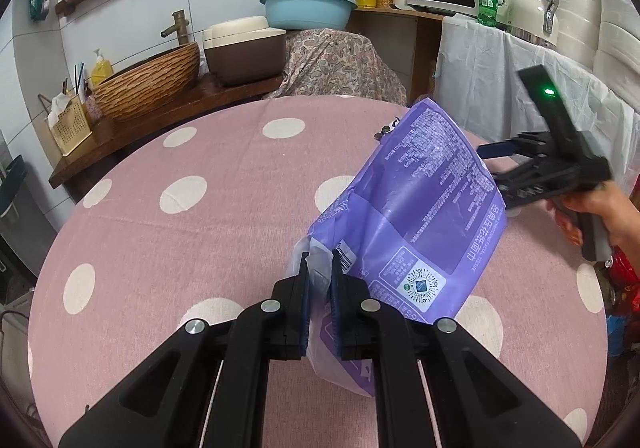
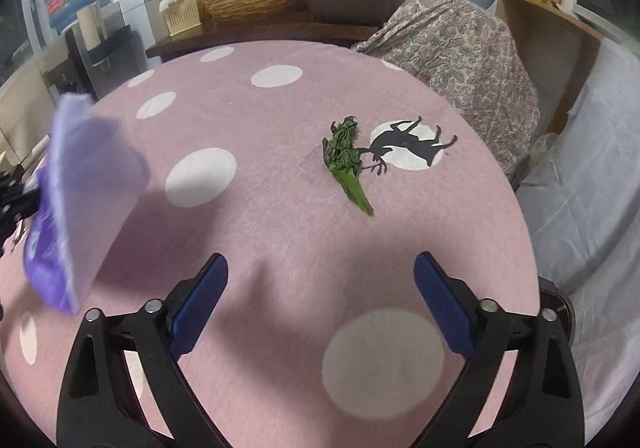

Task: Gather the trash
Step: 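Grasp the purple wrapper bag with the left tool while the right tool grasps the green stem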

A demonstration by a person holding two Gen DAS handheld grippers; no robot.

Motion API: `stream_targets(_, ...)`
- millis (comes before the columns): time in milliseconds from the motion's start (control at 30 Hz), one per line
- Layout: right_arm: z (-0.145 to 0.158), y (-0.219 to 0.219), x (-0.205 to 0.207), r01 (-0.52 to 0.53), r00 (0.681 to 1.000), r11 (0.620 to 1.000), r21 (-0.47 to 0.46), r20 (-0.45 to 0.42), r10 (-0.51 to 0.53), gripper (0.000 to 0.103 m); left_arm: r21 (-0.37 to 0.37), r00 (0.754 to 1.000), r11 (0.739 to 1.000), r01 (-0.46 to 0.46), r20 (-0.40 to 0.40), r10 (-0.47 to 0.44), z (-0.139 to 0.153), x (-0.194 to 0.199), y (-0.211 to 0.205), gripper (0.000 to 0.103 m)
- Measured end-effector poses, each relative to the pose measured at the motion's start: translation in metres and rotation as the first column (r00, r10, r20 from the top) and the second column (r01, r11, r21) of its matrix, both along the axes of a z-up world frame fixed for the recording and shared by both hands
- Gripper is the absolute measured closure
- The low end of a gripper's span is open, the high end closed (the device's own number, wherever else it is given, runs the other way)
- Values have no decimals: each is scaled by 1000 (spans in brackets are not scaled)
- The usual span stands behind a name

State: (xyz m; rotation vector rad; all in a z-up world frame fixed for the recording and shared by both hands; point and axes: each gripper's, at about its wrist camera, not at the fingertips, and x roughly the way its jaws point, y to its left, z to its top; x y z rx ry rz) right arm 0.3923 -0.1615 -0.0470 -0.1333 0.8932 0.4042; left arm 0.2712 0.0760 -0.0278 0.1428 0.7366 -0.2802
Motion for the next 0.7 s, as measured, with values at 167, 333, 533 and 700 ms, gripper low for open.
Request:
stream_targets(167,-10,7,38,33,999,999,-8,-40,-33,31,-1,1000,1000,2,-4,-2,-4,-3,-1,94)
stream_targets(333,-19,13,58,36,998,999,-36,-54,-38,41,-6,1000,1000,9,-10,-9,-6,-5,-5,94)
stream_targets(533,-20,19,68,21,999,998,-52,-31,-23,48,-5,1000,1000,14,-12,-14,-7,-4,-6,94)
stream_targets(700,-18,30,72,14,1000,998,-67,-13,-15,69,-7,1000,1000,18,-7,-18,-5,-6,-11,94)
